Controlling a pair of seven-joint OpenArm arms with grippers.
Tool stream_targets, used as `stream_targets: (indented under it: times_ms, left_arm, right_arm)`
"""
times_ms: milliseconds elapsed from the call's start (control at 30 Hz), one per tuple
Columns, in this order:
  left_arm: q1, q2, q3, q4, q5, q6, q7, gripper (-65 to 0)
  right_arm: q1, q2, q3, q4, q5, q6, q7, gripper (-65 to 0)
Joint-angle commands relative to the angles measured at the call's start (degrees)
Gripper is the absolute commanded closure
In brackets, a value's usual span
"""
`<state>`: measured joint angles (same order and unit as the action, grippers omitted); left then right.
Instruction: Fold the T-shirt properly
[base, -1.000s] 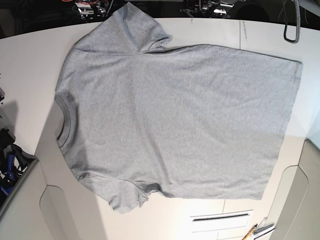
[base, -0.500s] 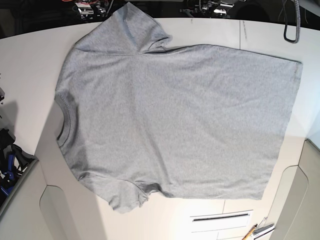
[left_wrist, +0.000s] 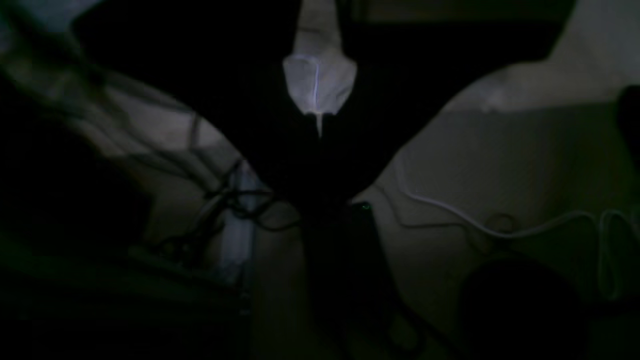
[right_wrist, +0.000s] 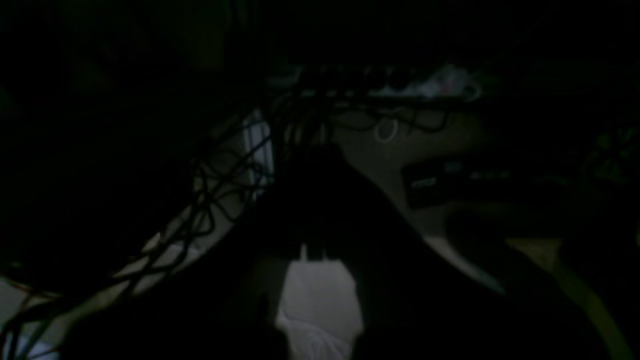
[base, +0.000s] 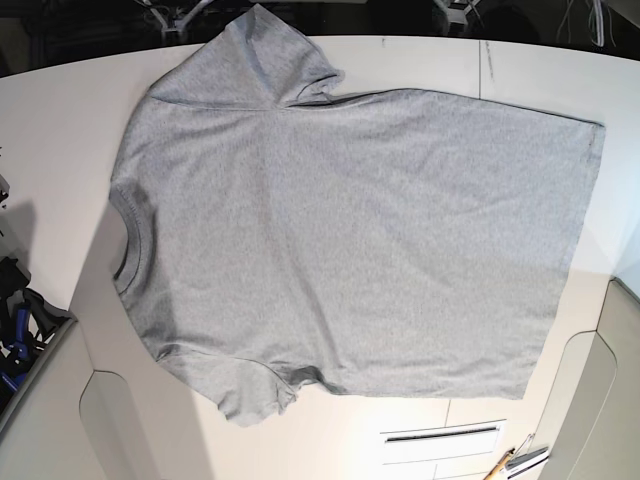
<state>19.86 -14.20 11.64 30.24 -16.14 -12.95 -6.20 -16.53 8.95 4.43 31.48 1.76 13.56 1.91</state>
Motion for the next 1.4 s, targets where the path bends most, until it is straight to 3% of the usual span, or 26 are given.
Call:
stream_targets:
  times_ms: [0,167,233,333,400,467,600,667,733,833,967,1033,1100,1167,1367]
  left_arm:
    - [3.1,-1.8,-0.1,2.4,0.0,-0.2,-0.4,0.0]
    - [16.3,-9.7,-0.9,17.5,-3.6,-3.1,0.0,0.0]
    - [21.9,-12.8,-3.7,24.2,-6.4,-5.8,2.2,0.0]
    - [30.2,-16.5,-11.3,34.2,-11.9,-12.9,8.0,0.0]
    - [35.5,-18.1,-17.9,40.7,-17.1,-19.6,13.5,0.0]
    - [40.1,-18.8,-25.2,46.8,-23.7,-27.0,20.6,0.0]
    - [46.4,-18.5,-38.0,57.7,-43.1,-27.0,34.1,0.0]
    - [47.3,-17.6,-42.9,61.8,-51.4,-27.0,39.1,0.0]
    - [46.8,-16.5,-46.8,64.7,-57.3,-27.0,43.0,0.0]
    - [45.1,-15.8,-50.5,66.7,-62.8,-27.0,45.6,0.0]
    - [42.3,-15.8,-51.6,67.0,-65.5,-27.0,48.6,0.0]
    - [41.5,-15.8,-51.6,67.0,-65.6,-27.0,48.9,-5.2]
    - [40.9,-15.8,-51.6,67.0,-65.5,-27.0,48.9,-13.7]
    - [40.7,-15.8,-51.6,67.0,-65.5,-27.0,48.9,-20.1]
    - [40.8,-15.8,-51.6,67.0,-65.5,-27.0,48.9,-22.8]
  right_arm:
    - [-2.3,1.5,0.0,2.7,1.7,1.0,0.3,0.0]
    - [-14.4,8.0,0.0,18.8,11.9,3.4,-5.1,0.0]
    - [-20.5,10.9,0.2,26.9,15.4,3.4,-6.8,0.0]
    - [-30.3,13.9,3.2,41.1,18.0,3.4,-9.7,0.0]
    - [-37.0,14.5,7.3,51.4,21.3,4.0,-9.9,0.0]
    - [-42.5,14.4,12.8,61.6,26.5,7.5,-9.9,0.0]
    - [-45.6,12.2,26.1,76.7,44.2,16.4,-18.4,0.0]
    - [-43.4,10.0,32.3,79.3,53.2,17.2,-22.6,0.0]
    - [-39.6,7.9,36.5,78.9,57.9,17.3,-25.4,0.0]
    - [-32.6,5.1,38.2,75.8,59.0,17.3,-27.6,0.0]
    - [-24.0,2.2,37.2,67.3,58.9,17.3,-28.9,0.0]
    - [-20.7,1.5,36.5,62.9,58.9,17.3,-28.9,-1.2]
    - [-18.9,1.2,35.4,60.1,58.7,17.3,-28.9,-21.5]
    - [-18.4,0.5,33.9,59.6,58.4,17.4,-28.9,-33.1]
    - [-18.4,-2.8,26.6,59.1,54.5,15.8,-29.0,-33.9]
